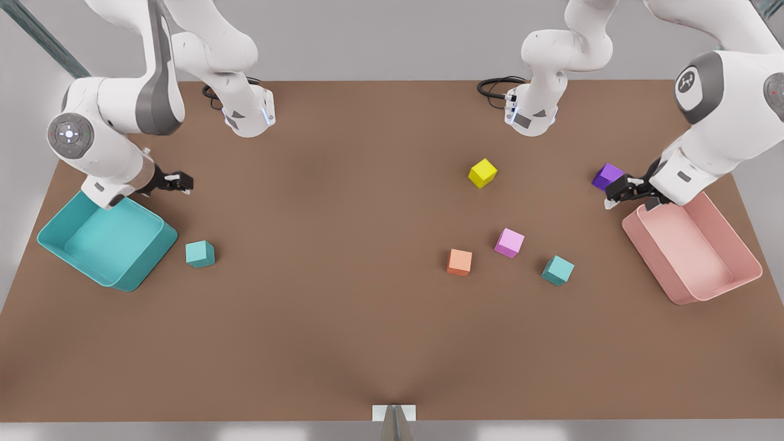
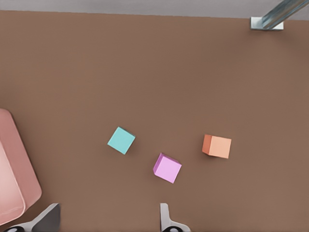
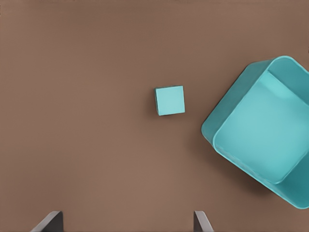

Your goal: Stack the two blue cubes on top of each other

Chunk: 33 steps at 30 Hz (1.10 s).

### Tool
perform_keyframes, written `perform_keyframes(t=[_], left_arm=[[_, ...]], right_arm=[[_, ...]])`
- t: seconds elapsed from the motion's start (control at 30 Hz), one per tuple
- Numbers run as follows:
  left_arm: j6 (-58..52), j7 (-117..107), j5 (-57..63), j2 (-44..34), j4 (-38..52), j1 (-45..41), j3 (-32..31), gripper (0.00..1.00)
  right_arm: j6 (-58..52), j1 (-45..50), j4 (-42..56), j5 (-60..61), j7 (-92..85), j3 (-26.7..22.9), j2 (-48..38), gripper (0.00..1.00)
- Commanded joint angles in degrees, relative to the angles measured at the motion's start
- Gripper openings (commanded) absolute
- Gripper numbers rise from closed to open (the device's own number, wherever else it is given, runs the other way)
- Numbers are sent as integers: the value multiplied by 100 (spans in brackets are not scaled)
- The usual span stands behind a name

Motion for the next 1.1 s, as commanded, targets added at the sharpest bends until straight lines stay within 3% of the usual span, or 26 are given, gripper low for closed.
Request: perform_keyframes(t=[0.0,0.1,0.13,0.23,0.5,0.83,1.07], left_arm=[[172,-10,30,10,7,-29,-2,100],[102,-19,144,28,122,-91,-107,100],[224,8,197,-315,-230,15,-292,100],[163,8,408,-227,-239,-38,-327,100],[-39,-54,347,397,157,138,-257,100],[-233,78,338,406,429,419,-388,100],[-197,25,373,468,385,498,-406,100]], right_arm=[[448,-11,-34,-3,-97,7,-8,100],[1623,-11,-911,32,-18,24,10,100],[1994,-11,-1124,32,-18,25,159,100],[2619,-64,-1159,41,-18,25,774,100],[3137,-117,-1757,59,-88,-423,950,100],[4209,-108,-1713,59,-449,-485,1917,100],[4297,-169,-1678,59,-1327,-740,2005,100]])
